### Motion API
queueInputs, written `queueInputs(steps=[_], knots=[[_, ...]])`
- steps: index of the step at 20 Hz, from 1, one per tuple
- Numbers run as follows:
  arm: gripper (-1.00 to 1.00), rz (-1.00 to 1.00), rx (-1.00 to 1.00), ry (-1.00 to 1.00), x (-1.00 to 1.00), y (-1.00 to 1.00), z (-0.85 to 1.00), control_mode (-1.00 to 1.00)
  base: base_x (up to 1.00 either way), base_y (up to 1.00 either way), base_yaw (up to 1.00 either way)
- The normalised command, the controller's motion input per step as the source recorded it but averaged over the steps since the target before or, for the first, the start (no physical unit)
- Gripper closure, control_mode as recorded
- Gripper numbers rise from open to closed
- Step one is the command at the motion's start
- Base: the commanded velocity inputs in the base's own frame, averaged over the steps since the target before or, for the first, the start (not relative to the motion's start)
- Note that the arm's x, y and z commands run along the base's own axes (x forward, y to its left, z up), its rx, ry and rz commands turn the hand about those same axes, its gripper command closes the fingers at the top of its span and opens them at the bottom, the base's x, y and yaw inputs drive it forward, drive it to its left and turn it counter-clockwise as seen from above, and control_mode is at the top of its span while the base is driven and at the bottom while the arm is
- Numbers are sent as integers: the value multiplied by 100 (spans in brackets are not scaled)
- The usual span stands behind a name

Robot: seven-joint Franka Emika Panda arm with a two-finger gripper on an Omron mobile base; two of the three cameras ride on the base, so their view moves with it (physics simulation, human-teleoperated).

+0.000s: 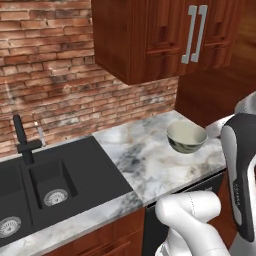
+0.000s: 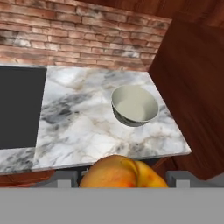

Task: Take the lemon, peach, and fish from the freezer and place them in the bowl on the counter.

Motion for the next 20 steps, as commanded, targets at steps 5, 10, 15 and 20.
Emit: queueInputs(steps=[5, 10, 15, 20], knots=[[100, 0, 0, 10, 49, -17, -30, -100, 0, 0, 0], [100, 0, 0, 11, 49, -21, -39, -100, 0, 0, 0], [100, 0, 0, 1, 36, -18, -32, -100, 0, 0, 0], [100, 0, 0, 0, 43, -16, -24, -100, 0, 0, 0]])
